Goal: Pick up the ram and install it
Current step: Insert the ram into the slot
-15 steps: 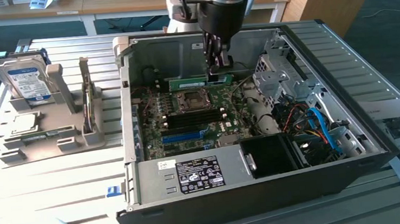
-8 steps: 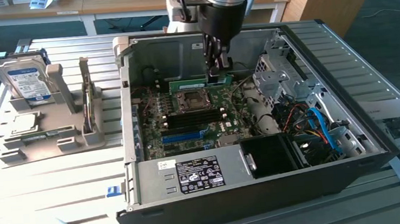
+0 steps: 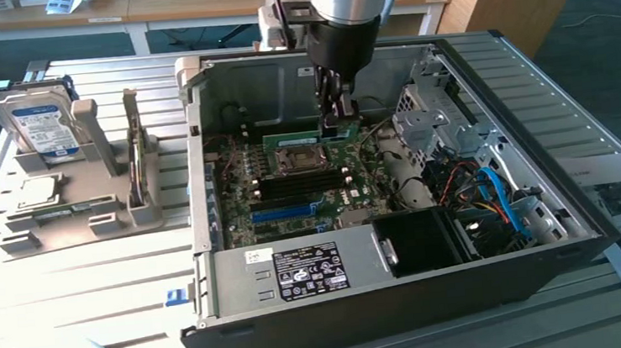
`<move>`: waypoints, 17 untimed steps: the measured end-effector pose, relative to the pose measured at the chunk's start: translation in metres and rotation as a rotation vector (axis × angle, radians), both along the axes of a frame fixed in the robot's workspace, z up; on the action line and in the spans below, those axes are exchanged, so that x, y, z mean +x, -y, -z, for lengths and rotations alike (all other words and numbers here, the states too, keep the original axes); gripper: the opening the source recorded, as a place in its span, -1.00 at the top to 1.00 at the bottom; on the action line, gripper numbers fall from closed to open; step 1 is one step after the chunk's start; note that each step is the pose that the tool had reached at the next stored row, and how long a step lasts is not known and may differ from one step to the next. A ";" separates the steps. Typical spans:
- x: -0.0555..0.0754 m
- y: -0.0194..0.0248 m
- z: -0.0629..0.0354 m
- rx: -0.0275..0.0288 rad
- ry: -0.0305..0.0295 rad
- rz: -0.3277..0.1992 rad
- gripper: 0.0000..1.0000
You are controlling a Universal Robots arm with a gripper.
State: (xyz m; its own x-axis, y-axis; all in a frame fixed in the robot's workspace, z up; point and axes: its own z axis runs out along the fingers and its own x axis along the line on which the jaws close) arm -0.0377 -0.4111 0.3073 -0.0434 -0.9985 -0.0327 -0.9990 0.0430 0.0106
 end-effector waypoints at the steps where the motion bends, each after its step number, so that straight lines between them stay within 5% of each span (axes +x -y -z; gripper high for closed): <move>1: 0.000 0.0000 0.0011 0.0000 0.0000 0.000 0.76; 17: 0.000 0.0000 0.0218 -0.0004 0.0001 0.003 0.76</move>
State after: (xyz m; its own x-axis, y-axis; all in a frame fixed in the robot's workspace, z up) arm -0.0382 -0.4111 0.2856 -0.0462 -0.9984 -0.0323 -0.9989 0.0459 0.0105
